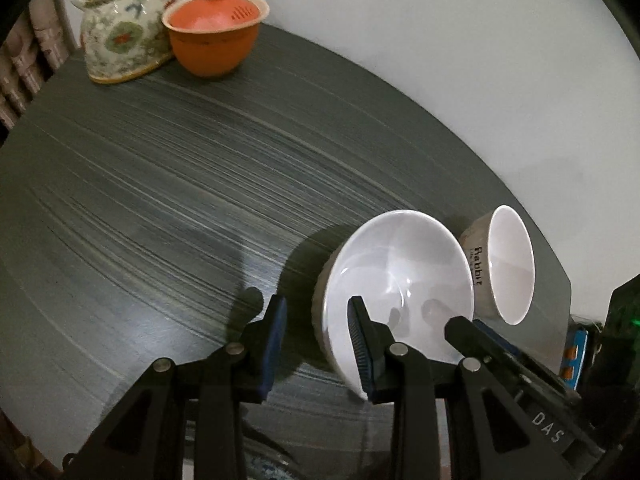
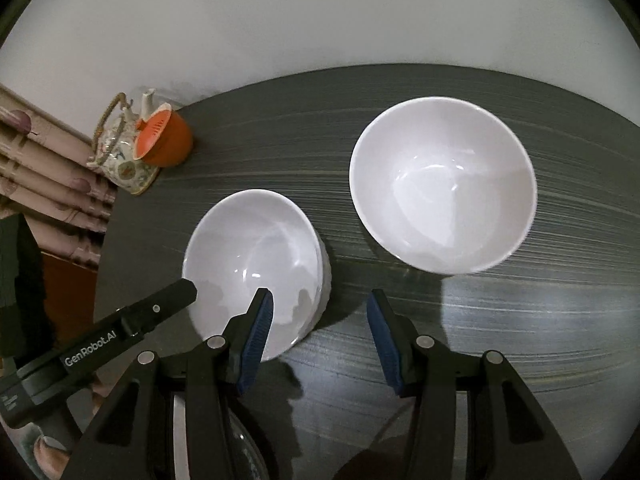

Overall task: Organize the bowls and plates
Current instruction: 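Move the right tool to a white bowl and grip its rim, then lift the white bowl with the right tool and lower it into the pink bowl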

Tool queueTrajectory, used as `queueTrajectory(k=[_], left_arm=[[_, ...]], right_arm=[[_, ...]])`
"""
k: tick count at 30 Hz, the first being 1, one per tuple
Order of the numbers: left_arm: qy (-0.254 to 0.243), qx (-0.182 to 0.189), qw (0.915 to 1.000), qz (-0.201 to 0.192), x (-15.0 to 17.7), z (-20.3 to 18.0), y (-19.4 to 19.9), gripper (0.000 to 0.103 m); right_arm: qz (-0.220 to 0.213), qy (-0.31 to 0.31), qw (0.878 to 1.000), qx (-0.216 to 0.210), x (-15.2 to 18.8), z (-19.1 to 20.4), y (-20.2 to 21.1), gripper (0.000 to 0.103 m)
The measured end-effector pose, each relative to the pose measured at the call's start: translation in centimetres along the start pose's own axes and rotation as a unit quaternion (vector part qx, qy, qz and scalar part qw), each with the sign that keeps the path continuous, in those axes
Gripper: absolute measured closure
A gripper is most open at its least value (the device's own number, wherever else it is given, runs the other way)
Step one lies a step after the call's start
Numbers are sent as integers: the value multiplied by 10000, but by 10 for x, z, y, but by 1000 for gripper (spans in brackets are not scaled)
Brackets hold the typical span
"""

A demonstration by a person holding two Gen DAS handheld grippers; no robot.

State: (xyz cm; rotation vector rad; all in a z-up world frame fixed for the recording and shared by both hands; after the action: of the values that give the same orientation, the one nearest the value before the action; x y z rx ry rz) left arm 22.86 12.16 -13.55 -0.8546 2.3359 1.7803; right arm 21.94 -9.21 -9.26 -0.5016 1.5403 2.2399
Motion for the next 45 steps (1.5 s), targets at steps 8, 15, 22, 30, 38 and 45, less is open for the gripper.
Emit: queueTrajectory(k=[8,15,22,30,38,45], left_arm=[[7,-26,10000,67,4,-8,-14,92],[-79,-47,10000,-11,14,-16,1,92],[-222,3,9996,-150,30,-25,35,92],[-484,44,9981,-374,49,-41,69,92],[-698,146,9960,-537,80,-50,108,92],[-873,224,9945,-535,116,-61,131,92]], right_arm=[[127,-37,9999,-69,2,0,-15,82],[121,-34,9998,-146,6,-1,-13,89],[-15,-73,9997,-220,10,0,13,89],[-264,1,9993,-263,22,1,60,89],[-604,104,9978,-244,52,0,115,89],[-668,73,9976,-160,87,-11,148,89]])
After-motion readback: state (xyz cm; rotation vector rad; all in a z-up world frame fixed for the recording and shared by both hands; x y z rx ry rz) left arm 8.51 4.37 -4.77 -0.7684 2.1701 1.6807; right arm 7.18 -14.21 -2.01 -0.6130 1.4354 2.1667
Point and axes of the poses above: each gripper's, at about its wrist camera, not at the fingertips, and y roughly against the way its jaws point, z to its left, x to its underside, the point moved 2 cm from there along -y, roughly the way its jaws point, and after that the axes turned 15 degrees about -z, right-handed, at the moved point
